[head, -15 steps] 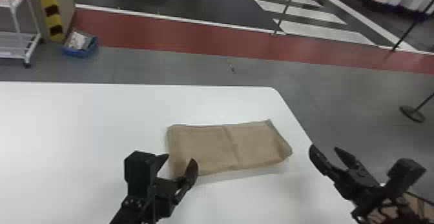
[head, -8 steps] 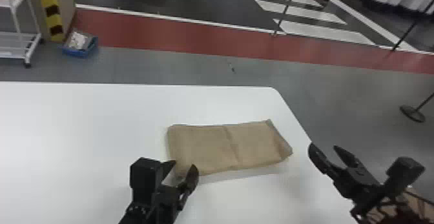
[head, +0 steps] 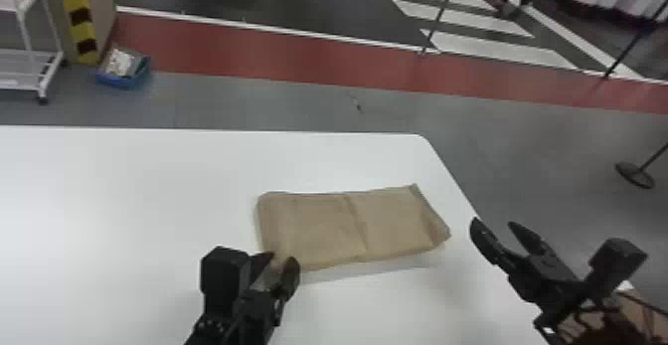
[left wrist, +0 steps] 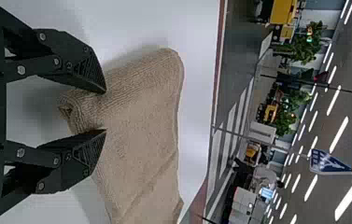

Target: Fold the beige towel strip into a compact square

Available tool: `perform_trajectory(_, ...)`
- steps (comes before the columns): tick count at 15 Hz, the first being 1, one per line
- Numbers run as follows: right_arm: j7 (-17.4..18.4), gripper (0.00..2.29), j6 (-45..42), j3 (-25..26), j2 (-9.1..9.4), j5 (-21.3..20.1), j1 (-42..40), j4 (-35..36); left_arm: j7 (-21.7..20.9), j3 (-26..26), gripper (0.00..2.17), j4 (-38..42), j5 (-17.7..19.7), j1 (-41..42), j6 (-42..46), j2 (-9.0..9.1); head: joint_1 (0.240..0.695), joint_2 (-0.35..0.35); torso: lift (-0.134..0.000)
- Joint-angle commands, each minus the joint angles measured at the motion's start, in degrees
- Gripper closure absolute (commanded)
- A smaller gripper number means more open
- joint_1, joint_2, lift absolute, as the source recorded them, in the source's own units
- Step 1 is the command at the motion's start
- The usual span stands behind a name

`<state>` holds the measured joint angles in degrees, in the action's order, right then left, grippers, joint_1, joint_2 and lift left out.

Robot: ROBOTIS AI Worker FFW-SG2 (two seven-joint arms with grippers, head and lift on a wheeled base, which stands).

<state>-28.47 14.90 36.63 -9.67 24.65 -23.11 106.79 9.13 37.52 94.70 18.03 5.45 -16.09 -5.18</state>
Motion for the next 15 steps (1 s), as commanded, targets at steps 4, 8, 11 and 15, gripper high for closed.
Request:
perform_trajectory(4,0.17,0.09,0.18,-0.51,0.09,-0.13,0.70,0.00,0.98,-0.08,1.72,0.66,-0.19,0.00,-0.57,-0.62,0.695,-0.350,-0.124)
perform_trajectory(8,0.34,0.09,0.35,-0.68,0.09,-0.48,1.05,0.09,0.98,-1.22,1.72,3.56,-0.01,1.05,-1.45,-1.85,0.695,-0.350,-0.124)
perform_trajectory(11,0.43,0.09,0.53,-1.03,0.09,-0.40,1.05,0.26,1.59,-4.65,1.71,7.16,-0.01,3.52,-3.38,-3.61,0.695,-0.350,-0.124)
perform_trajectory(15,0.52,0.09,0.53,-2.00,0.09,-0.40,1.05,0.53,1.86,-10.54,1.71,13.31,-0.10,8.70,-4.79,-6.59,0.695,-0.350,-0.124)
